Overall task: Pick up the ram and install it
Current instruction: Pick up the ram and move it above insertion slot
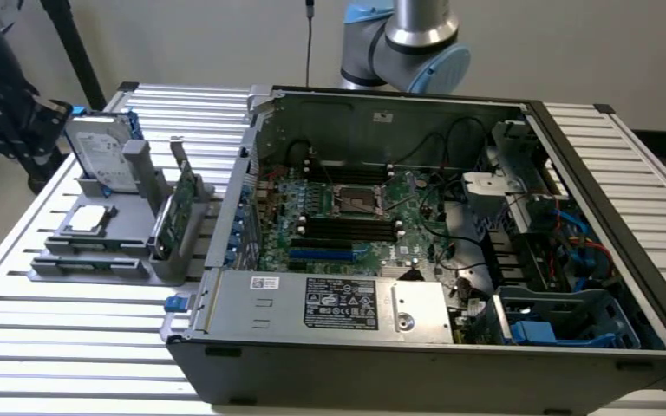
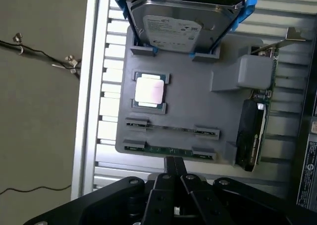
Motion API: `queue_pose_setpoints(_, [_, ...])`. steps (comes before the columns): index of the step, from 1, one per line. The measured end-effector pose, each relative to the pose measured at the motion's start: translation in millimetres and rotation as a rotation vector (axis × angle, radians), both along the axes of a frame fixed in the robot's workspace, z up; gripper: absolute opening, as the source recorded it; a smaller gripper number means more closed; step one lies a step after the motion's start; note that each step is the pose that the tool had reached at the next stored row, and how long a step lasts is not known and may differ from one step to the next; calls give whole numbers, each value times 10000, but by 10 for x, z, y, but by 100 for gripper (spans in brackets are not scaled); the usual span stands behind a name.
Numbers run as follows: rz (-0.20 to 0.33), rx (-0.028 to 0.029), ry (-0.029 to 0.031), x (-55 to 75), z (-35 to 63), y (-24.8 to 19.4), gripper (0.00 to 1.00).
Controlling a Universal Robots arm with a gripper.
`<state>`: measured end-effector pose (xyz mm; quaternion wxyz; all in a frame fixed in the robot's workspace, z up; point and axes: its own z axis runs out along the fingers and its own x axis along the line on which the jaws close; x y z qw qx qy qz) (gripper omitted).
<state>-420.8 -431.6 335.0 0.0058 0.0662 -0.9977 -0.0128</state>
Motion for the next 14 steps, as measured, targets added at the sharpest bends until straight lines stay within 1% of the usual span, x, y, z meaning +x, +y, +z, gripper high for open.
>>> queue_pose_setpoints(14, [2546,1,0,0,-92,0,11])
